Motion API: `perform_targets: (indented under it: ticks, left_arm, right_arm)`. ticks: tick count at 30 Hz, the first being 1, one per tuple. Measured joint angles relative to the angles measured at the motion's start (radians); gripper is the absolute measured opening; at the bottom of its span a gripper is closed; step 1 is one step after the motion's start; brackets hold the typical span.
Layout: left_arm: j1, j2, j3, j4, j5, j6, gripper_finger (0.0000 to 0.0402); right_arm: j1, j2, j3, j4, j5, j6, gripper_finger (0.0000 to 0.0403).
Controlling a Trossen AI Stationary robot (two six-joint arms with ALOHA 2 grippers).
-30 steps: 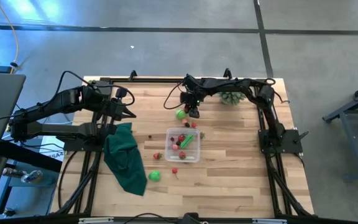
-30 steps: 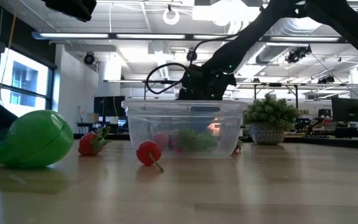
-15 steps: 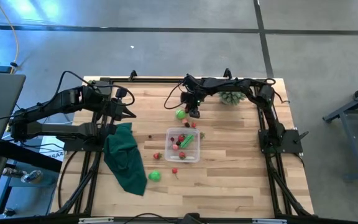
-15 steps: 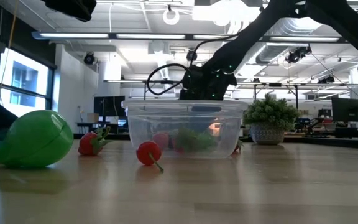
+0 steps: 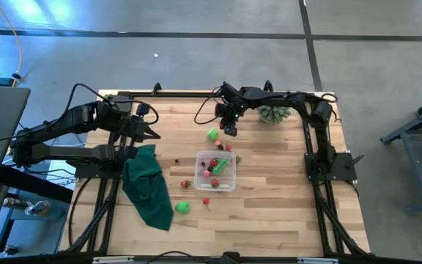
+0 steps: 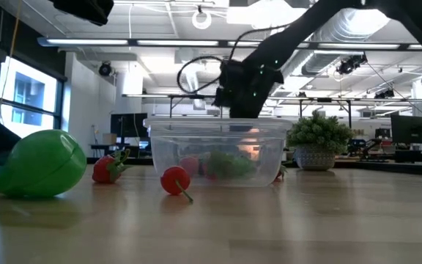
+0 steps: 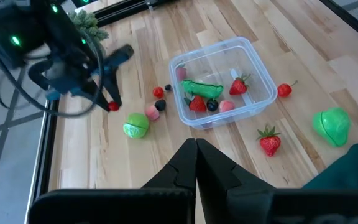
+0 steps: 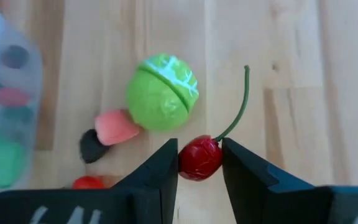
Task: Pick and placing Produce into tupperware
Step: Put the red cherry into the transparent bin
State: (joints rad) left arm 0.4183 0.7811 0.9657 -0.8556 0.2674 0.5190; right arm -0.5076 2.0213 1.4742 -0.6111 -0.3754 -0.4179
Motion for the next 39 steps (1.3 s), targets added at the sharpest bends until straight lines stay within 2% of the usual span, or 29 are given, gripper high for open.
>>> perform_targets:
  ticks: [6, 10, 13, 19, 27, 33, 39]
  left_arm:
    - [0.000, 0.000, 0.000, 0.000, 0.000, 0.000, 0.0001]
    - [0.000, 0.000, 0.000, 0.000, 0.000, 0.000, 0.0001]
    - [0.000, 0.000, 0.000, 0.000, 0.000, 0.000, 0.0001]
    - [0.000, 0.000, 0.000, 0.000, 0.000, 0.000, 0.0001]
    - [0.000, 0.000, 0.000, 0.000, 0.000, 0.000, 0.0001]
    - [0.000, 0.000, 0.000, 0.000, 0.000, 0.000, 0.0001]
    - [0.000, 0.000, 0.000, 0.000, 0.000, 0.000, 0.0001]
  right_arm:
    - [0.001, -0.113, 0.000, -0.001, -0.005, 0.070, 0.0100]
    - [0.015, -0.198, 0.000, 0.009, -0.061, 0.141, 0.0100]
    - [0.044, -0.258, 0.000, 0.031, -0.097, 0.191, 0.0100]
    - [0.139, -0.316, 0.002, 0.061, -0.064, 0.286, 0.0100]
    - [0.298, -0.240, 0.002, 0.017, 0.059, 0.315, 0.0100]
    - [0.382, -0.124, 0.000, 0.026, 0.080, 0.364, 0.0100]
    - [0.419, -0.034, 0.000, 0.068, 0.086, 0.404, 0.0100]
